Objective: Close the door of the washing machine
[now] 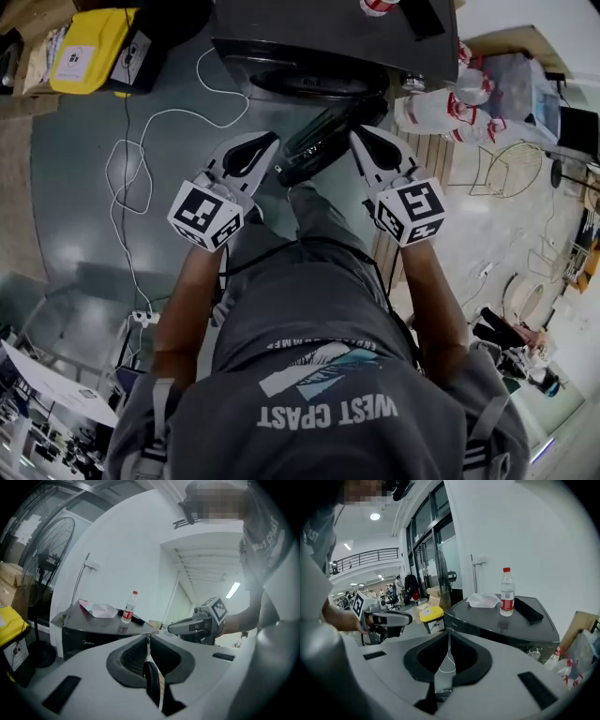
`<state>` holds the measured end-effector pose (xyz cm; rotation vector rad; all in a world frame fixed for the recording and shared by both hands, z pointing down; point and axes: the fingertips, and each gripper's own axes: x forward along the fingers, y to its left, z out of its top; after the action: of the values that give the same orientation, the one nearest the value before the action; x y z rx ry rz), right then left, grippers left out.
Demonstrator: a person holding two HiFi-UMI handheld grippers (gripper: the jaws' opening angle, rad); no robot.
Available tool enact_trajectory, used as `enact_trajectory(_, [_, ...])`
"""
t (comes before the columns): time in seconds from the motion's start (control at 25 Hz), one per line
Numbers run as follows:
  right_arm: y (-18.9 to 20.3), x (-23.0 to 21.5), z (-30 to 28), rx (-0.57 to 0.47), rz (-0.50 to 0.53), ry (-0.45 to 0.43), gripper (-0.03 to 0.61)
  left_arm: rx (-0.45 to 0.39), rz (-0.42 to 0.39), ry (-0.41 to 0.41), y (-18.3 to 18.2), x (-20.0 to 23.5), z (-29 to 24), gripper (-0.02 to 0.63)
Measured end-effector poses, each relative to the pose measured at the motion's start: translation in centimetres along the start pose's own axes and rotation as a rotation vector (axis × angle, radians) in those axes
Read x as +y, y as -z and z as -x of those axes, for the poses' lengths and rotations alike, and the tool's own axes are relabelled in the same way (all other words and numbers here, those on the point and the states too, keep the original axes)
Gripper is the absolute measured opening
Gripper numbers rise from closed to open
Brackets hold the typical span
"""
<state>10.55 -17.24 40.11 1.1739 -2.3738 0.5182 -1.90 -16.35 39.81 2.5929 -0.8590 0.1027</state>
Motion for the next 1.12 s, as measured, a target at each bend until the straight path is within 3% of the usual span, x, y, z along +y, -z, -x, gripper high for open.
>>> enact_trajectory(0.2, [2.8, -0.8, -2.3, 0.064, 0.052, -0.031, 0.057, 0.041, 0.095, 0.04, 4.3, 0.8, -1.9, 0.032])
enact_trajectory(0.48, [8.4, -1.5, -4.2, 0.191, 0.196, -0.077, 0.09, 0.097, 0.166, 0.046, 11.0, 0.5, -4.1, 0.035])
enact_trajectory(0.68, [12.0, -1.2, -5.3, 0.261, 0.228, -0.155, 0.13, 0.152, 0.211, 0.065, 15.5, -0.3, -5.9, 0.087])
enact_trajectory(1.12, [20.5, -1.0, -6.9, 0.461, 0.454, -0.346, 0.23, 0.301, 0.207, 0.099, 23.7, -2.1, -8.9, 0.184])
